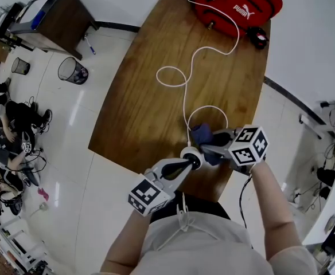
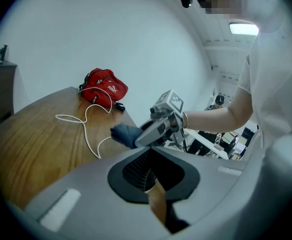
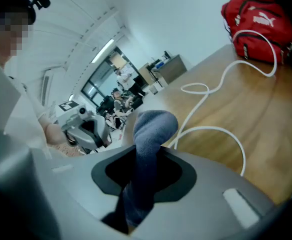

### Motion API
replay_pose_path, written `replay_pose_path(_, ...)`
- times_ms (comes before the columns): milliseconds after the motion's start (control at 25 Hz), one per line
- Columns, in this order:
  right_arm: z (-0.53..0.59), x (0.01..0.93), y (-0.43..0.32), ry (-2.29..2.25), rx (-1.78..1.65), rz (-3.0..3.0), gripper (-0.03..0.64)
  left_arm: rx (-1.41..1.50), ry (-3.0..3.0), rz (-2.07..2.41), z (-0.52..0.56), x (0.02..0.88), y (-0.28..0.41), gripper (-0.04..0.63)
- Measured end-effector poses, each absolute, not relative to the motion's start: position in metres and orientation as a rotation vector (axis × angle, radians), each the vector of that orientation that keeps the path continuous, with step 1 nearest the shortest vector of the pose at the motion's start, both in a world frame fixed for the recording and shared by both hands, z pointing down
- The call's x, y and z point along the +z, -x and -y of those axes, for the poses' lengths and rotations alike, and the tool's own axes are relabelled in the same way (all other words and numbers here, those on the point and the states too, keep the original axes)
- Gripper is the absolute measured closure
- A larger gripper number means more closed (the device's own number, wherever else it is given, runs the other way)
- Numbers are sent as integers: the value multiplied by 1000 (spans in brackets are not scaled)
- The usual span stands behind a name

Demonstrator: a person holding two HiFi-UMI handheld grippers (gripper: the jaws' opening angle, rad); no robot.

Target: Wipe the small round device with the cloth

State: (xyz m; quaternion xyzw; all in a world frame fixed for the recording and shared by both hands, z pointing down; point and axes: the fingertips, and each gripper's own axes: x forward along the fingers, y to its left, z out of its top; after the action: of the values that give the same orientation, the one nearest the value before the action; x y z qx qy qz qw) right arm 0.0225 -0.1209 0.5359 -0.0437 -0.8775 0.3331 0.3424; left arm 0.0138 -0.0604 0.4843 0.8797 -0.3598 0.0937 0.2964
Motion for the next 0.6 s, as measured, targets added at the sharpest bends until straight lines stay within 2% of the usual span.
replay_pose_path(120, 115, 499, -1, 347, 727, 2318, 514, 260, -2313, 931, 57, 492, -20, 589)
replay_pose_path(280, 101, 514, 20, 583, 481, 2153, 514, 269, -2296, 951, 55, 504, -21, 589)
replay_pose_path(600, 96, 559, 35, 746, 551, 1989, 514, 197, -2289, 982, 57, 498, -19, 589)
